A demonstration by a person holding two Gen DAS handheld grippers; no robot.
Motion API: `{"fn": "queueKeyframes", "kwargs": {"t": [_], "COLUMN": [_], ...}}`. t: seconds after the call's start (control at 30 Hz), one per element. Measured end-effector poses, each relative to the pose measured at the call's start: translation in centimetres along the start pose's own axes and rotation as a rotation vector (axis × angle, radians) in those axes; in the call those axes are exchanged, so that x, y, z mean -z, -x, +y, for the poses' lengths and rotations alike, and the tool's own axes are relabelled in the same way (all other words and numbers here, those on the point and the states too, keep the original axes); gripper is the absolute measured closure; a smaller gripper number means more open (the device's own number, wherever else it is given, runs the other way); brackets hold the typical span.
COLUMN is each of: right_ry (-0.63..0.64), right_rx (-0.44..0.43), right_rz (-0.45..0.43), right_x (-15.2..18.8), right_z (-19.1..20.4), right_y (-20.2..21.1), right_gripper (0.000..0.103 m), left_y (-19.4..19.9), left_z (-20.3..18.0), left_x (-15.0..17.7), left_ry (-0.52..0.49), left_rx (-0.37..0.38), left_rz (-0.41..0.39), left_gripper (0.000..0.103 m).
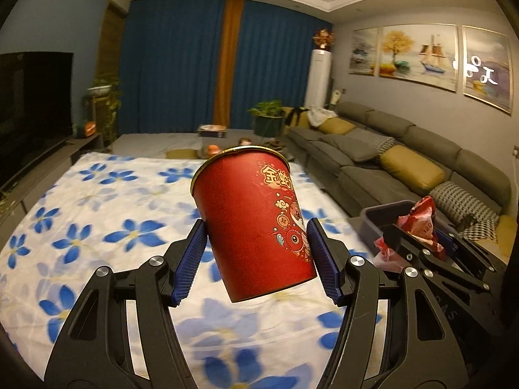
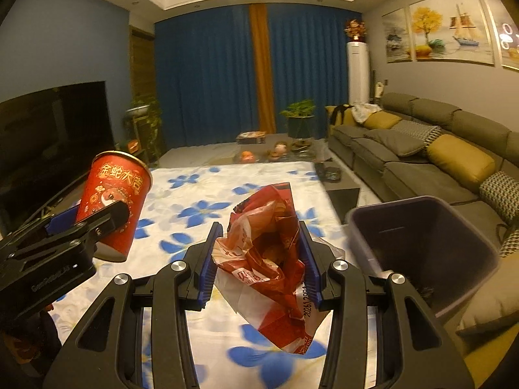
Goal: Collect trash
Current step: 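Carry the red wrapper and red cup over the grey bin with both tools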
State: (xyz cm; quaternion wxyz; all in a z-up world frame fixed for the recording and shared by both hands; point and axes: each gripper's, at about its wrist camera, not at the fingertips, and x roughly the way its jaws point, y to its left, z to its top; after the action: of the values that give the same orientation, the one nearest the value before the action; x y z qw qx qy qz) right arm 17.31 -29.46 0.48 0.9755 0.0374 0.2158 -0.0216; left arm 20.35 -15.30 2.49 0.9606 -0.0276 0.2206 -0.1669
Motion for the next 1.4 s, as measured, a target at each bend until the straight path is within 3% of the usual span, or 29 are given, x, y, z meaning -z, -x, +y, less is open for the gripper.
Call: {"fn": "queueKeyframes", "kwargs": {"t": [0.33, 0.63, 0.93, 1.4], "right_ry": [-0.086, -0.141, -0.171, -0.201], "right_rx": [0.175, 0.259, 0.282, 0.285], "right_rz": [-0.051, -0.048, -0.03, -0.019], "right_x": [-1.4, -1.1, -0.3, -0.3], "right_z": [-9.4, -15.3, -18.5, -19.2], "right_y": [1.0, 1.1, 0.0, -1.2], "right_gripper": [0.058, 0.058, 0.058, 0.056], "left_y": [-3.4, -7.0, -10.0, -12.3], "left_z": [-8.2, -15.2, -18.2, -19.8], "left_x": [-1.3, -0.6, 0.8, 1.5], "left_ry": [-0.067, -0.132, -0.16, -0.165], "left_rx": [0.159, 0.282, 0.322, 0.338], "left_rz": [-0.019, 0.003, 0.046, 0.082], "left_gripper": [0.041, 0.041, 0.041, 0.04]}}
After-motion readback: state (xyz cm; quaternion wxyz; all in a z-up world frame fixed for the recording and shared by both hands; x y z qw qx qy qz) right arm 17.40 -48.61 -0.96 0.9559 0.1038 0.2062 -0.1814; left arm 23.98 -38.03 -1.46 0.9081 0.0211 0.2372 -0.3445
